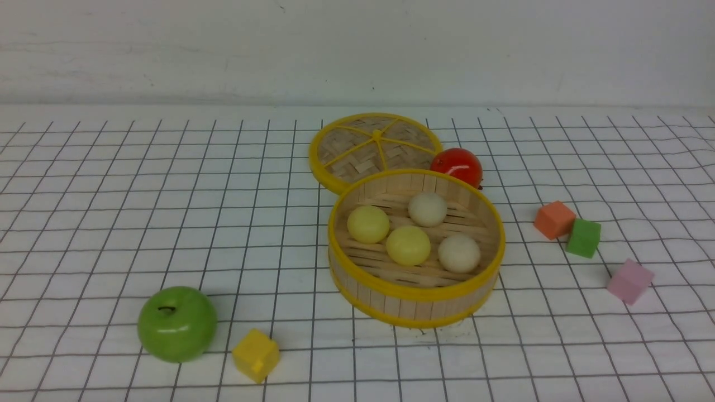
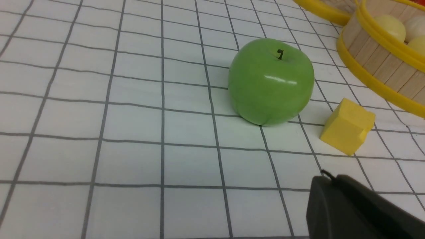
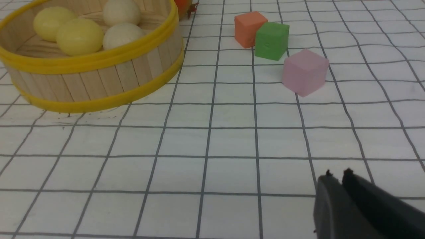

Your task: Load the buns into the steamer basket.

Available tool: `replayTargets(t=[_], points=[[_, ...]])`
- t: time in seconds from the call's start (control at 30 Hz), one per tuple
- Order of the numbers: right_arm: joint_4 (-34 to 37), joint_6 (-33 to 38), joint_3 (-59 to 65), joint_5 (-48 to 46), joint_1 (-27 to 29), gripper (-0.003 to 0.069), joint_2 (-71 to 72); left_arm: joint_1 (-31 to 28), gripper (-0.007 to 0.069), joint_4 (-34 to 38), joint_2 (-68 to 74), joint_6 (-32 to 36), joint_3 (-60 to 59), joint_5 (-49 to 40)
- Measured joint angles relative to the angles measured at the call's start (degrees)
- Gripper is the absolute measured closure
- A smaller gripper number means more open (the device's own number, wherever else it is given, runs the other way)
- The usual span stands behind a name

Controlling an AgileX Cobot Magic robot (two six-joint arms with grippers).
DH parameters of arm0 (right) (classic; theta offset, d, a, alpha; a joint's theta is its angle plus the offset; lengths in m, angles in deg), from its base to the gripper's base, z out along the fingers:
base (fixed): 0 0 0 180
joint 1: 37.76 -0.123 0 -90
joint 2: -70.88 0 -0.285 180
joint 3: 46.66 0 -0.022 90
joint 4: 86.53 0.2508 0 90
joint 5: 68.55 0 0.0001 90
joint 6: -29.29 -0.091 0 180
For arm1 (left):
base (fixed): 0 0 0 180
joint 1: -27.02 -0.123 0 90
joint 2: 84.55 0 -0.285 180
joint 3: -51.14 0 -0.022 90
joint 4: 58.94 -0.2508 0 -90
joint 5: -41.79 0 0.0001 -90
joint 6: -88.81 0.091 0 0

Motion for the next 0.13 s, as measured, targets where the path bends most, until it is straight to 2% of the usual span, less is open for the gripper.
replayTargets(t=[0.13], points=[[0.00, 0.00, 0.00, 0.00, 0.00, 0.0611, 0.00, 0.00, 0.0638, 0.00, 0.00, 0.00, 0.00, 0.00]])
